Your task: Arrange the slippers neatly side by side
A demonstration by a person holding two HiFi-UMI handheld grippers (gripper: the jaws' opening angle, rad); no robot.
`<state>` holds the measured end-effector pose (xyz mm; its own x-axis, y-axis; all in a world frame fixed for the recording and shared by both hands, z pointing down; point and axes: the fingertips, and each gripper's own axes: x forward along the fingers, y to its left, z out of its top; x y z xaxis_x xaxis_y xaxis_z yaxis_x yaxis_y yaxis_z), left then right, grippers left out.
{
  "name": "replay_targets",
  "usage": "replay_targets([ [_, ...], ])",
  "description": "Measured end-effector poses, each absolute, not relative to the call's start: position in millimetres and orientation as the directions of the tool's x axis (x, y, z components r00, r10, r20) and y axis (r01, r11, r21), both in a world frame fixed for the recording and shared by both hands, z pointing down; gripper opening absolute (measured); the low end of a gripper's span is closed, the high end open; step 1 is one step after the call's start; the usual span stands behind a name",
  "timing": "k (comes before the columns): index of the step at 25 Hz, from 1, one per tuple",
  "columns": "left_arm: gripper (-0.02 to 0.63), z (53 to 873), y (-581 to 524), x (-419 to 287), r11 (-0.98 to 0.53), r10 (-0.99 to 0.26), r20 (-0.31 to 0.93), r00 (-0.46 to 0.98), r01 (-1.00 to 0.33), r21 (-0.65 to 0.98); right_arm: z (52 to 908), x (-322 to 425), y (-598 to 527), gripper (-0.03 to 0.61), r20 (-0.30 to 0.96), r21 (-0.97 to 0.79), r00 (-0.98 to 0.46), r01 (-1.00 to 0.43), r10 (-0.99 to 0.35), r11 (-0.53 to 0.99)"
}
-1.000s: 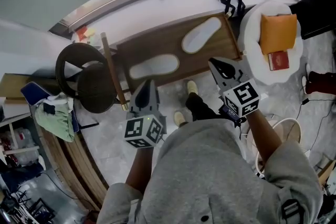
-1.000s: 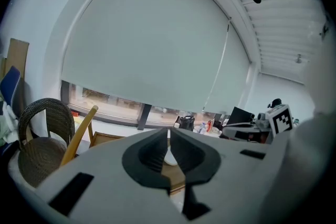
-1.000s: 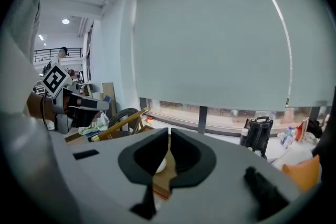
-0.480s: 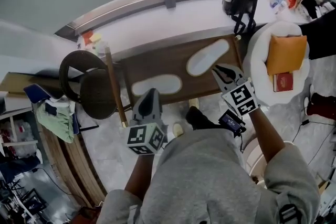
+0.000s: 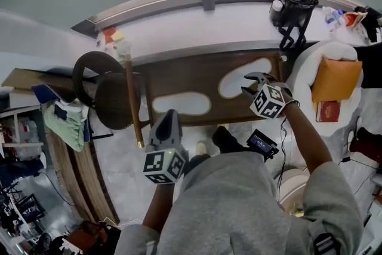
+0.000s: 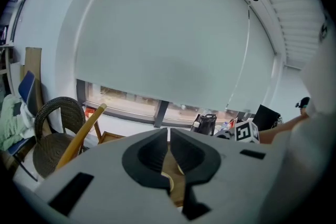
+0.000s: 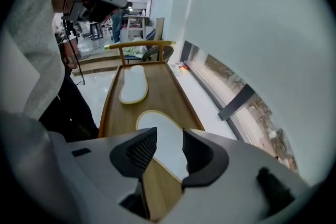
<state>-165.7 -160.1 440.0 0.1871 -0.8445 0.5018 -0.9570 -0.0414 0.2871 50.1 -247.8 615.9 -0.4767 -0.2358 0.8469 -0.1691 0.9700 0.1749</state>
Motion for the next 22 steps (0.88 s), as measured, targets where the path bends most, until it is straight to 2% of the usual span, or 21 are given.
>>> replay_targets([
  [5,0.028,446.6,-157.6,-176.9,0.037,-0.837,0.535,0.119,-0.962,0.272,665.7,48.9,-262.3,0.149,0.922,0.094,-0.381,0.038,-0.073,0.995],
  [11,0.028,450.1,-151.3,-182.4,0.091,-0.828,0.557,0.069,-0.963,0.254,704.8,63.1,-253.9,0.149,0.963,-0.101,-0.230,0.166,0.138,0.981],
  [14,0.028,449.0,-150.1,-183.6,0.107,-0.828,0.558,0.053,-0.962,0.249,704.2,65.5,-247.1,0.147,0.963,-0.142,-0.193,0.238,0.190,0.961],
  [19,0.028,451.8,-146.6,-184.7,0.120,-0.823,0.566,0.040,-0.963,0.243,702.1,66.2,-258.8,0.149,0.961,-0.137,-0.200,0.258,0.192,0.956],
  [22,0.028,450.9,-145.0,-182.8,0.120,-0.823,0.567,0.038,-0.964,0.239,711.3,77.7,-250.0,0.148,0.948,-0.245,-0.146,0.236,0.283,0.940],
])
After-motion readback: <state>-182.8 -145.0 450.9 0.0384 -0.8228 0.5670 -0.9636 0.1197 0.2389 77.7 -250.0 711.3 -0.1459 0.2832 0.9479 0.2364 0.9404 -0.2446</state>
